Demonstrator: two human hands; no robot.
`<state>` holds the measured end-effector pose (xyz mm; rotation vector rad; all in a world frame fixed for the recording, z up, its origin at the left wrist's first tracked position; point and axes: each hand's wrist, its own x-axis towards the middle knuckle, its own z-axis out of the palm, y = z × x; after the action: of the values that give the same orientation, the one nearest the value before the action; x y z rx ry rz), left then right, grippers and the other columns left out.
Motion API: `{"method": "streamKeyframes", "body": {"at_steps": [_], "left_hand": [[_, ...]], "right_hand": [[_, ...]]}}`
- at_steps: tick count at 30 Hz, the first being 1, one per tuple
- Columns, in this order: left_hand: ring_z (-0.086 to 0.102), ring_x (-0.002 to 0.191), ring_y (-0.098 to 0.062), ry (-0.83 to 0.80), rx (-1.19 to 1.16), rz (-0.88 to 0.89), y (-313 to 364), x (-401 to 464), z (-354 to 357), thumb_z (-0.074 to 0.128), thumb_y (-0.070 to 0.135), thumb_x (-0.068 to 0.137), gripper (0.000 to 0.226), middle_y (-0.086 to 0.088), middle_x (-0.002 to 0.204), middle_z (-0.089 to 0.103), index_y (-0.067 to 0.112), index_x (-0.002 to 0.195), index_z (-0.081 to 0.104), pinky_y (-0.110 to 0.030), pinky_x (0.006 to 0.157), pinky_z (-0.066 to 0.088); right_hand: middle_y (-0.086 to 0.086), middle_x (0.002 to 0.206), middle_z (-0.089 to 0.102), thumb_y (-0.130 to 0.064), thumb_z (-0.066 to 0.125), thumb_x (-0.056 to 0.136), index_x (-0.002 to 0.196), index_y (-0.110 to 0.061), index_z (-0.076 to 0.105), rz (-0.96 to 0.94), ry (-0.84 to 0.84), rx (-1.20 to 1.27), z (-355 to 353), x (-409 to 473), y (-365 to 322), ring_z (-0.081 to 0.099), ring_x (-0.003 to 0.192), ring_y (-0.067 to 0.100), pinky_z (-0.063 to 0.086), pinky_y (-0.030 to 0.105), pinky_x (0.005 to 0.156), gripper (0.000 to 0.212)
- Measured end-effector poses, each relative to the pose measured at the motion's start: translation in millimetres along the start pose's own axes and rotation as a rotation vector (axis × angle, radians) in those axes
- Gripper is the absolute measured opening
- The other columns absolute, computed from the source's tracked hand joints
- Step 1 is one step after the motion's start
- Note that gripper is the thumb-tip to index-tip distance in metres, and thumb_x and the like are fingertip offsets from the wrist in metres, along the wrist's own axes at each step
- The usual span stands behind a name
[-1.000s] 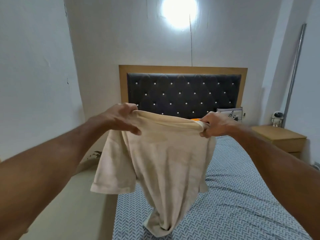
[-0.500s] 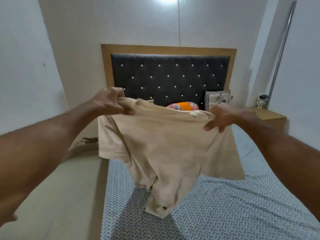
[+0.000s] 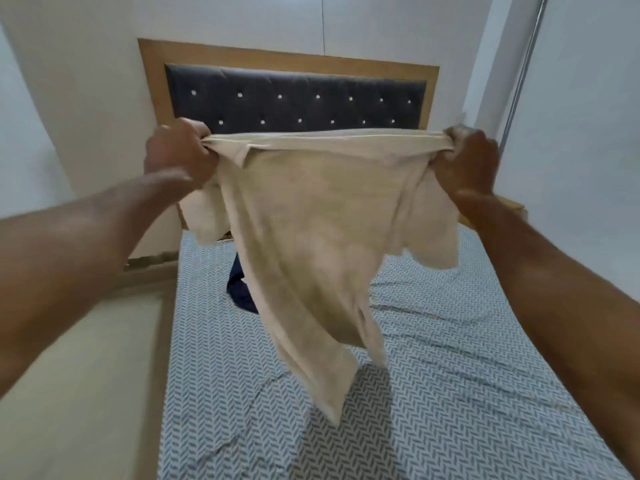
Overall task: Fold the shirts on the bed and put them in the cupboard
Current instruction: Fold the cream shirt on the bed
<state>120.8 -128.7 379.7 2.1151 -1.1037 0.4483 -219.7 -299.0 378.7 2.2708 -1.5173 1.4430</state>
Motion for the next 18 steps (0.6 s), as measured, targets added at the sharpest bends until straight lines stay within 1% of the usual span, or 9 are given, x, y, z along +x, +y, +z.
{"method": "streamKeyframes", "body": {"at_steps": [1,3,6,8,10,12,14,16,18], "left_hand": [[0.071,0.081,-0.039,0.055,-0.024,0.023,0,0,7,0.053,0.025,0.083,0.023,-0.015,0.085,0.072,0.018,0.097,0.070,-0.042,0.079,0.059],[0.067,0.090,-0.043,0.066,-0.014,-0.018,1,-1,13,0.055,0.018,0.081,0.020,-0.019,0.091,0.071,0.014,0.096,0.068,-0.042,0.080,0.056],[0.065,0.082,-0.040,0.022,-0.001,-0.054,-11,-4,27,0.051,0.021,0.077,0.024,-0.013,0.084,0.069,0.015,0.093,0.069,-0.044,0.077,0.057],[0.059,0.074,-0.036,0.116,-0.006,0.086,-22,-14,37,0.047,0.020,0.082,0.026,-0.010,0.081,0.064,0.016,0.098,0.067,-0.043,0.070,0.054],[0.060,0.075,-0.038,0.165,0.015,0.223,-32,-26,46,0.049,0.016,0.085,0.025,-0.014,0.087,0.066,0.013,0.103,0.065,-0.046,0.068,0.053],[0.062,0.082,-0.042,0.094,0.072,0.199,-42,-34,59,0.053,0.011,0.085,0.023,-0.016,0.094,0.067,0.016,0.104,0.065,-0.048,0.070,0.053],[0.062,0.082,-0.039,-0.068,0.140,0.071,-49,-42,73,0.056,0.012,0.085,0.021,-0.014,0.092,0.067,0.020,0.100,0.068,-0.043,0.071,0.051],[0.061,0.079,-0.034,-0.236,0.181,-0.037,-56,-50,88,0.056,0.018,0.083,0.018,-0.012,0.088,0.068,0.021,0.094,0.070,-0.037,0.070,0.051],[0.063,0.072,-0.032,-0.388,0.175,-0.109,-61,-56,103,0.052,0.023,0.080,0.021,-0.013,0.080,0.069,0.013,0.087,0.069,-0.034,0.065,0.051]], "right_hand": [[0.019,0.114,0.072,-0.010,0.058,0.094,0.117,-0.006,0.071,0.004,0.044,0.028,0,-4,2,0.065,0.108,0.039,0.047,0.034,0.091,0.027],[0.019,0.113,0.072,-0.013,0.053,0.096,0.116,-0.007,0.071,0.031,-0.069,-0.011,3,-6,5,0.064,0.108,0.041,0.049,0.037,0.089,0.027],[0.019,0.108,0.071,-0.012,0.051,0.094,0.112,-0.003,0.070,0.069,-0.073,0.068,11,-12,18,0.065,0.103,0.037,0.041,0.029,0.078,0.027],[0.016,0.105,0.072,-0.011,0.052,0.085,0.112,-0.004,0.067,0.050,0.094,0.219,13,-25,29,0.065,0.095,0.028,0.043,0.023,0.076,0.032],[0.014,0.099,0.073,-0.010,0.051,0.081,0.112,-0.006,0.067,0.042,0.107,0.259,21,-36,43,0.062,0.086,0.022,0.050,0.027,0.077,0.035],[0.017,0.091,0.075,-0.007,0.048,0.086,0.112,-0.008,0.069,0.096,-0.105,0.131,38,-41,64,0.069,0.080,0.028,0.056,0.034,0.078,0.034],[0.017,0.087,0.075,-0.007,0.046,0.089,0.111,-0.013,0.072,0.158,-0.370,0.036,51,-45,81,0.073,0.072,0.032,0.059,0.037,0.063,0.035],[0.014,0.092,0.071,-0.008,0.045,0.093,0.107,-0.018,0.074,0.275,-0.535,0.111,64,-55,91,0.072,0.069,0.031,0.061,0.039,0.053,0.034],[0.014,0.096,0.067,-0.011,0.045,0.099,0.107,-0.017,0.072,0.425,-0.651,0.203,79,-67,97,0.070,0.077,0.033,0.060,0.038,0.049,0.029]]}}
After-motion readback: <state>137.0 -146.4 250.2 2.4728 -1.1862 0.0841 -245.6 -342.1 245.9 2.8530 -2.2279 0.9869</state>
